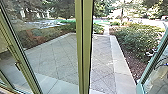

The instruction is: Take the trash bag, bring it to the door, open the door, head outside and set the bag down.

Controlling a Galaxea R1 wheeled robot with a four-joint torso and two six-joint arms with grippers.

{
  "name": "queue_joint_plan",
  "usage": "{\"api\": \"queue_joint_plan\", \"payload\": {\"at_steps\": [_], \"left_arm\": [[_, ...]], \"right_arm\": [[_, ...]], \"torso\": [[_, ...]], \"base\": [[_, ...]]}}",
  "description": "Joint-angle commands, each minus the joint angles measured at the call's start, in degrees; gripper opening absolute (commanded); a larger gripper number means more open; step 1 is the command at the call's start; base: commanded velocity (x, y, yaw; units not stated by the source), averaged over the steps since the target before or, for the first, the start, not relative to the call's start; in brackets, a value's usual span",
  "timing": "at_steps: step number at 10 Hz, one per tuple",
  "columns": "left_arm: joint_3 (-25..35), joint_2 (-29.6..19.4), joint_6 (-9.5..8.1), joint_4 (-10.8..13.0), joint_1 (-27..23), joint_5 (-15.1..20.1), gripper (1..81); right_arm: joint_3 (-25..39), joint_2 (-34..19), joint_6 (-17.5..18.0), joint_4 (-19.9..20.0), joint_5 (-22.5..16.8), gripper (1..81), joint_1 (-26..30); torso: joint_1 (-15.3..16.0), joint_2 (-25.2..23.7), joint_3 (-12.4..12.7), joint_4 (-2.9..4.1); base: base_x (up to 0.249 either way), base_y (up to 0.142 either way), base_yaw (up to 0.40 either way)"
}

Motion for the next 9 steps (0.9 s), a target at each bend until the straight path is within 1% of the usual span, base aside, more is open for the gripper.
{"api": "queue_joint_plan", "payload": {"at_steps": [1,2,3,4,5,6,7,8,9], "left_arm": [[0.88,0.49,0.33,0.64,-0.31,3.79,1.0],[0.88,0.32,0.33,0.64,-0.4,3.7,1.0],[0.88,0.31,0.33,0.64,-0.49,3.7,1.0],[0.88,0.14,0.33,0.64,-0.57,3.7,1.0],[0.88,0.14,0.33,0.64,-0.58,3.7,1.0],[0.88,0.05,0.33,0.64,-0.66,3.62,1.0],[0.88,0.05,0.41,0.73,-0.66,3.53,1.0],[0.88,0.05,0.41,0.73,-0.67,3.53,1.0],[0.88,0.05,0.41,0.73,-0.75,3.53,1.0]], "right_arm": [[1.13,-1.59,-10.6,13.33,-4.62,81.1,-3.67],[1.48,-1.86,-14.98,17.21,-5.23,81.1,-7.62],[1.57,-2.22,-15.64,18.55,-4.8,81.1,-11.39],[2.1,-2.57,-16.08,21.36,-4.1,81.1,-14.65],[3.22,-3.1,-16.42,23.03,-2.43,81.1,-17.38],[5.43,-3.45,-16.34,23.65,-1.37,81.1,-21.94],[7.81,-3.71,-16.08,24.7,2.5,81.1,-26.61],[9.04,-3.71,-15.9,25.49,7.24,81.1,-31.17],[9.9,-3.8,-15.9,25.93,10.21,81.1,-34.25]], "torso": [[0.0,0.0,0.0,0.0],[0.0,0.0,0.0,0.0],[0.0,0.0,0.0,0.0],[0.0,0.0,0.0,0.0],[0.0,0.0,0.0,0.0],[0.0,0.0,0.0,0.0],[0.0,0.0,0.0,0.0],[0.0,0.0,0.0,0.0],[-0.02,0.0,0.0,0.0]], "base": [[0.0,0.0,0.0],[0.0,0.0,0.0],[0.0,0.0,0.0],[0.0,0.0,0.0],[0.0,0.0,0.0],[0.0,0.0,0.0],[0.0,0.0,0.0],[0.0,0.0,0.0],[0.0,0.0,0.0]]}}
